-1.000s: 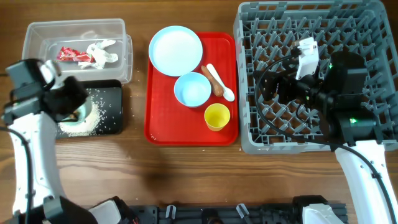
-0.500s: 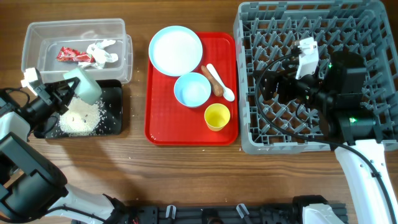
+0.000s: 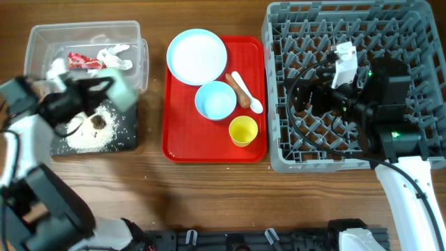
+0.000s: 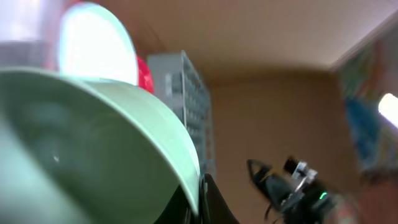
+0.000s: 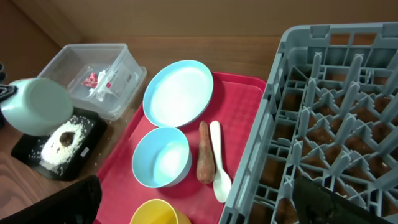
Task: Sort waste into correct bins and load items into the dishwasher rack
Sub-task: 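Grasp the green bowl and tip its scraps onto the black tray, then set the green bowl back on the red tray, grasp the yellow cup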
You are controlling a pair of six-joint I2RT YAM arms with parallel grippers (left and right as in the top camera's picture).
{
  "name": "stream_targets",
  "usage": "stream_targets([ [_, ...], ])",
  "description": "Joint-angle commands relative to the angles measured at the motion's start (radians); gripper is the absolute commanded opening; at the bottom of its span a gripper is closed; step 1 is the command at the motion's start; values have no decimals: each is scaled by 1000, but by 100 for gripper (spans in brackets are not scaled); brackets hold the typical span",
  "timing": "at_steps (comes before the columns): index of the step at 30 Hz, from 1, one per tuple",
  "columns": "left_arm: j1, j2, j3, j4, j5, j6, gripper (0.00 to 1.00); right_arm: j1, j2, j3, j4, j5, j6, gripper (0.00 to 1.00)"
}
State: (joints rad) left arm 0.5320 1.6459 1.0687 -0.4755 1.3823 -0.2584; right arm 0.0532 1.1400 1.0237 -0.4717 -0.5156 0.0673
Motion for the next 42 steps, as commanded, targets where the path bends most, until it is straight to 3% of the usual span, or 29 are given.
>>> stream_targets([
  [1, -246, -168, -3, -76, -429, -3, 4, -1, 3, 16, 0, -2, 18, 100],
  [7, -752, -161, -5, -233, -1155, -4, 4, -1, 8, 16, 0, -1, 13, 100],
  [11, -966, -82, -5, -263, -1358, -4, 4, -1, 34, 16, 0, -2, 14, 100],
  [16, -1106, 43, -5, -259, -1437, -4, 4, -1, 64, 16, 0, -2, 14, 100],
  [23, -1121, 148, -5, -248, -1440, -5, 4, -1, 67, 16, 0, -2, 14, 100],
  [25, -1121, 148, -5, -248, -1439, -12, 14, -1, 67, 16, 2, -2, 14, 100],
  [27, -1121, 147, -1, -251, -1420, -11, 40, -1, 67, 16, 3, -2, 14, 100],
  [29, -1121, 142, 31, -291, -1371, -11, 54, -1, 67, 16, 6, -2, 14, 100],
  [36, -1121, 73, 256, -464, -1350, -8, 61, -1, 67, 16, 10, -2, 14, 100],
  [42, -1123, 43, 293, -445, -1332, -5, 68, -1, 67, 16, 10, -2, 14, 100],
])
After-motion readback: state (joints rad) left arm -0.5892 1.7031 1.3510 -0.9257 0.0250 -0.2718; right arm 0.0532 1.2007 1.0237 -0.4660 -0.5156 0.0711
